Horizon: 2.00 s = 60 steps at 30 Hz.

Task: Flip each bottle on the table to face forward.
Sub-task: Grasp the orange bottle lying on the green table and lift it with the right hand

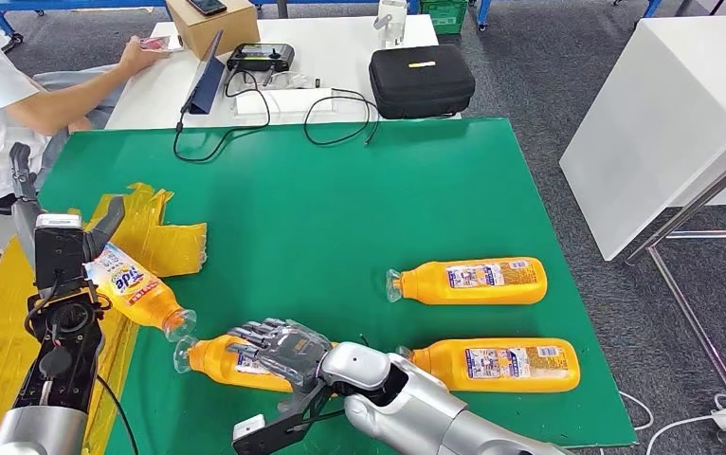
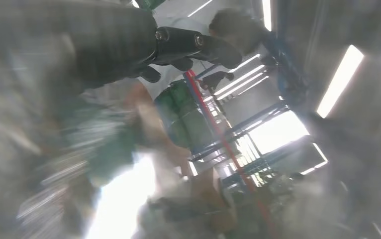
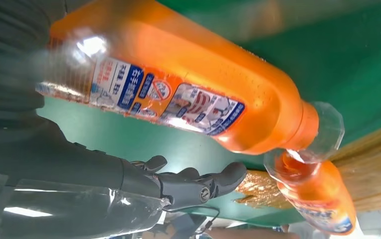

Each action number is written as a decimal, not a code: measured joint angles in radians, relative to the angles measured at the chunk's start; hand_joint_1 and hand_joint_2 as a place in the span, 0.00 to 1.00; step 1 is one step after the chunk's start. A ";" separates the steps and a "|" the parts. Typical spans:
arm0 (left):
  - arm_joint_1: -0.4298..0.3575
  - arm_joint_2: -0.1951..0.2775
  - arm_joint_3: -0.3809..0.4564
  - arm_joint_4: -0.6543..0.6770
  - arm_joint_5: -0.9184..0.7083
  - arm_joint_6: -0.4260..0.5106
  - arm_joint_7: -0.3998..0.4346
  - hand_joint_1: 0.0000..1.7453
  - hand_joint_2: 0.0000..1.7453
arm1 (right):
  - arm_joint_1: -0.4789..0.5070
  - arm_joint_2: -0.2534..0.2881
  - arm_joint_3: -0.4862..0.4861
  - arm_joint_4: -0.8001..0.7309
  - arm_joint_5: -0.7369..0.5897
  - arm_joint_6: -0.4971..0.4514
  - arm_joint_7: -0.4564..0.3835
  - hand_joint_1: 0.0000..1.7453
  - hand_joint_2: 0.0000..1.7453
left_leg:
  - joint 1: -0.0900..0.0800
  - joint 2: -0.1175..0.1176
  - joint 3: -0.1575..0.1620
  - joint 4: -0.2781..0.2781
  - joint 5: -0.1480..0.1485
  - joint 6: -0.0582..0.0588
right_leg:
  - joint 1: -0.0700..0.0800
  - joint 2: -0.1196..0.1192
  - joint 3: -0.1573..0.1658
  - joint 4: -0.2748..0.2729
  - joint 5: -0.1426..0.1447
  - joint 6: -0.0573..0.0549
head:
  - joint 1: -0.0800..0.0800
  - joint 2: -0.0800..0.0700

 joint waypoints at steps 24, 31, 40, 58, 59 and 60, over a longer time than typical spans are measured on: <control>0.026 -0.038 -0.047 -0.084 0.009 -0.009 0.000 0.00 1.00 | -0.062 0.107 0.076 0.238 0.121 -0.047 0.238 0.00 1.00 | 0.000 0.000 0.001 0.000 0.000 0.000 | 0.000 0.000 0.001 0.000 0.000 0.000 | 0.000 0.000; 0.030 -0.038 -0.047 -0.084 0.009 -0.008 0.000 0.00 1.00 | -0.067 0.119 0.077 0.261 0.125 -0.051 0.247 0.22 1.00 | 0.000 0.000 0.002 0.000 0.000 0.000 | 0.000 0.000 0.002 0.000 0.000 0.000 | 0.000 0.000; 0.035 -0.042 -0.047 -0.084 0.005 -0.011 0.000 0.00 1.00 | -0.071 0.125 0.074 0.275 0.144 -0.066 0.288 0.87 1.00 | 0.000 0.000 0.003 0.000 0.000 0.000 | 0.000 0.000 0.003 0.000 0.000 0.000 | 0.000 0.000; 0.044 -0.049 -0.047 -0.084 0.005 -0.015 0.000 0.00 1.00 | -0.082 0.128 0.062 0.286 0.146 -0.064 0.298 1.00 1.00 | 0.000 0.000 0.003 0.000 0.000 0.000 | 0.000 0.000 0.003 0.000 0.000 0.000 | 0.000 0.000; 0.044 -0.051 -0.047 -0.084 0.005 -0.015 0.000 0.00 1.00 | -0.083 0.128 0.058 0.287 0.146 -0.064 0.303 1.00 1.00 | 0.000 0.000 0.003 0.000 0.000 0.000 | 0.000 0.000 0.003 0.000 0.000 0.000 | 0.000 0.000; 0.045 -0.052 -0.047 -0.084 0.005 -0.015 0.000 0.00 1.00 | -0.083 0.128 0.051 0.287 0.146 -0.065 0.309 1.00 1.00 | 0.000 0.000 0.003 0.000 0.000 0.000 | 0.000 0.000 0.003 0.000 0.000 0.000 | 0.000 0.000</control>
